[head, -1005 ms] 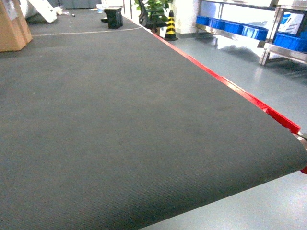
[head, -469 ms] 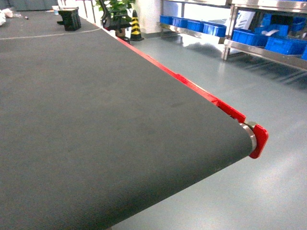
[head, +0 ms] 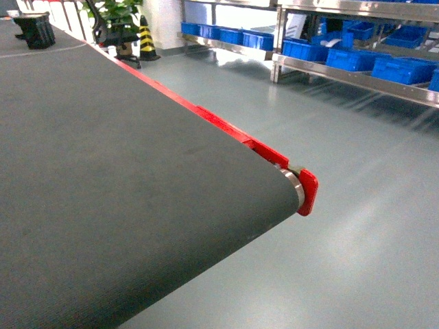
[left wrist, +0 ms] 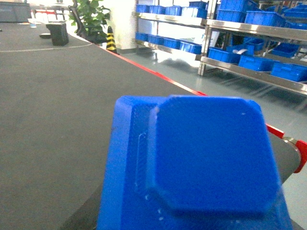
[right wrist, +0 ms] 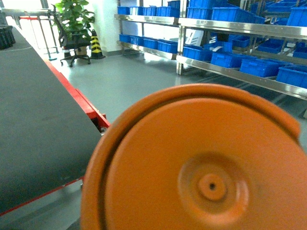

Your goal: Sort blue parts and orange caps into right shelf containers

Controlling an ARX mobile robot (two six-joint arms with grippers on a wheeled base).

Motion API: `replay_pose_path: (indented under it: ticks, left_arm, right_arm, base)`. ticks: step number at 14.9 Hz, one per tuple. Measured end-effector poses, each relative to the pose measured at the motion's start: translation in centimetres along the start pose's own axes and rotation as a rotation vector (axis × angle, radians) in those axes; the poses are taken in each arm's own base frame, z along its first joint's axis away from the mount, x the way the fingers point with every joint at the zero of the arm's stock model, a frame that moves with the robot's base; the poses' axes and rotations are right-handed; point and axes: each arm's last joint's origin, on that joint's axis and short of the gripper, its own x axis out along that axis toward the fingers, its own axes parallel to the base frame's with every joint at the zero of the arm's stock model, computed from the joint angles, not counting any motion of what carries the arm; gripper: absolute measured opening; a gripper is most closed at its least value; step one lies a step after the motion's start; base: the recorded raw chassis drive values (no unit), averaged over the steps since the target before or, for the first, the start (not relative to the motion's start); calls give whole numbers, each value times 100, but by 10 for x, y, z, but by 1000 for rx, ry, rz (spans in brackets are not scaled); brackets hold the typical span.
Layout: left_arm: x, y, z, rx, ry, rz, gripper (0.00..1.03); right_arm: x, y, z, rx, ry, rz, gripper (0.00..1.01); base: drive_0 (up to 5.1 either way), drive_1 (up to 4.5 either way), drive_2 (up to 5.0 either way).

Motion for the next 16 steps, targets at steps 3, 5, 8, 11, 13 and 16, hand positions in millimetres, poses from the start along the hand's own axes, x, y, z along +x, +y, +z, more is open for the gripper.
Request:
replay_pose_path:
  ticks: [3, 5, 8, 11, 13, 16]
  left_arm:
    - [0, 0, 0, 0, 0, 0, 42]
    - [0, 0, 0, 0, 0, 0, 42]
    - [0, 0, 0, 0, 0, 0, 42]
    - [0, 0, 0, 0, 0, 0, 42]
    - [0, 0, 0, 0, 0, 0, 42]
    - [0, 0, 0, 0, 0, 0, 42]
  right_arm:
    - [0, 0, 0, 0, 0, 0, 45]
    - [0, 0, 0, 0, 0, 0, 45]
    - [0, 0, 0, 0, 0, 0, 45]
    - [0, 0, 0, 0, 0, 0, 45]
    - [0, 0, 0, 0, 0, 0, 45]
    - [0, 0, 0, 0, 0, 0, 45]
  base:
    - [-153, -153, -153]
    - [-153, -153, -153]
    - [-153, -153, -153]
    - [-153, -153, -153]
    - [-153, -153, -153]
    - [-153, -153, -153]
